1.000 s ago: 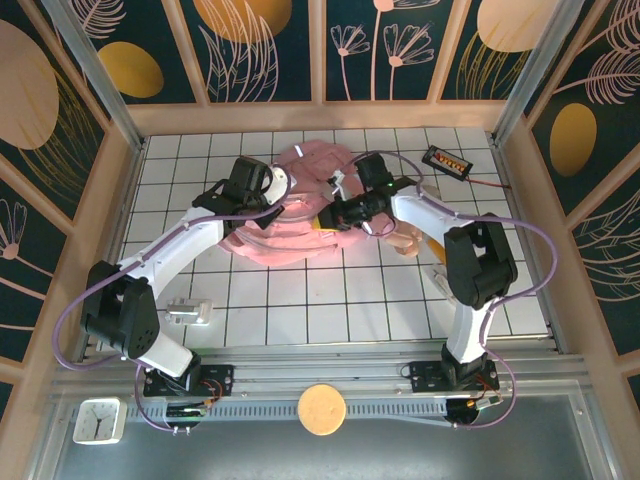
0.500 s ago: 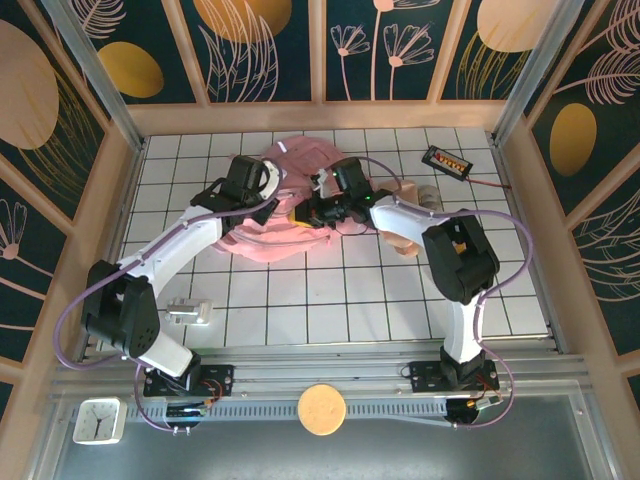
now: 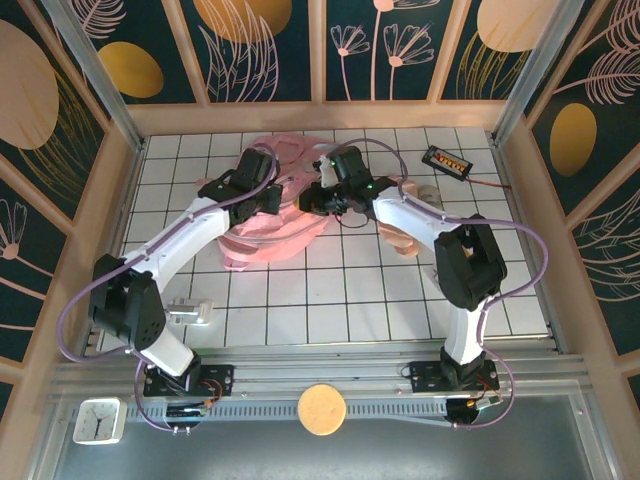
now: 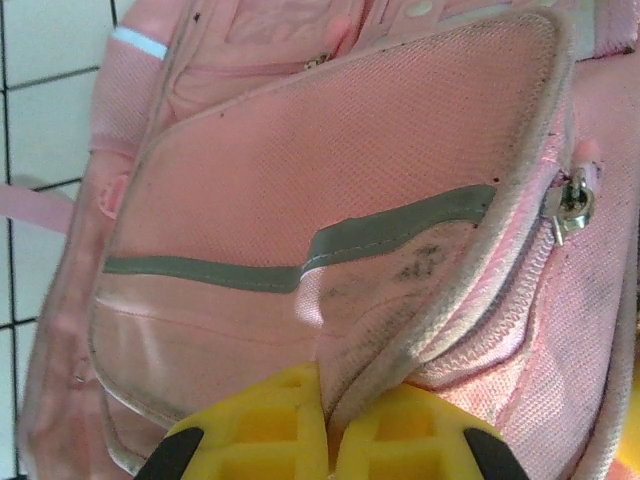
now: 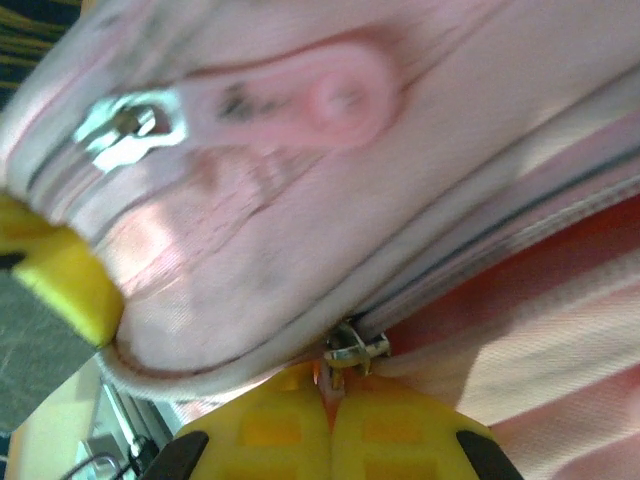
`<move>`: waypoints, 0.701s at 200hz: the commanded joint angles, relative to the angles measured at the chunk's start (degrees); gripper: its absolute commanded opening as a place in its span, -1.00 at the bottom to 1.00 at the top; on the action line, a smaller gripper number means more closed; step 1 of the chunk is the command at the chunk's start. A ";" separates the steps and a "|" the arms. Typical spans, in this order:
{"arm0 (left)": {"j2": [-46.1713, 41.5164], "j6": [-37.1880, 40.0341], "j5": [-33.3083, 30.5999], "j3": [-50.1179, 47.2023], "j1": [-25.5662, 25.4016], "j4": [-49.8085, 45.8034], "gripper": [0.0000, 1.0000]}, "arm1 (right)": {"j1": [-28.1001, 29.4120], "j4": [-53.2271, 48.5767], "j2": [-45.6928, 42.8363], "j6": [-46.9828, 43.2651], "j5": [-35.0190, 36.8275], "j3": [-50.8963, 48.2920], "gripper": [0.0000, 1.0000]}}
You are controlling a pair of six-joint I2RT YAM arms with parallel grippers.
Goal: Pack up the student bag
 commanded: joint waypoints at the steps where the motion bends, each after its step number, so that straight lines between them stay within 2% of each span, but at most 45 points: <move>1: 2.30 -7.27 4.53 4.86 -1.37 9.49 -1.00 | 5.22 -6.08 1.89 -9.19 -13.12 3.04 -1.00; 23: 3.87 -6.81 5.91 5.36 -1.38 10.10 -1.00 | 6.16 -4.55 1.62 -8.94 -21.46 1.09 -1.00; 36: 4.32 -6.97 6.89 5.34 -1.37 10.68 -1.00 | 6.63 -4.01 1.46 -8.79 -22.78 0.63 -1.00; 43: 4.04 -7.09 7.39 4.90 -1.44 11.48 -1.00 | 6.64 -3.77 1.54 -8.56 -23.08 0.36 -0.88; 67: 3.59 -6.76 8.37 4.58 -1.46 12.11 -1.00 | 5.66 -3.20 1.75 -7.06 -21.13 -0.70 -0.87; 94: 3.27 -7.82 9.14 4.44 -1.47 12.29 -1.00 | 5.16 -1.07 2.82 -4.17 -19.37 -0.84 -1.00; 113: 3.78 -10.48 10.68 4.82 -1.42 12.82 -1.00 | 7.02 6.26 3.38 0.74 -18.51 -1.65 -1.00; 125: 4.39 -12.55 12.07 5.23 -1.48 13.40 -1.00 | 8.21 11.43 2.72 4.00 -14.57 -3.21 -1.00; 140: 5.03 -15.10 13.58 5.77 -1.41 14.24 -1.00 | 9.00 22.51 0.41 11.49 -8.54 -9.22 -1.00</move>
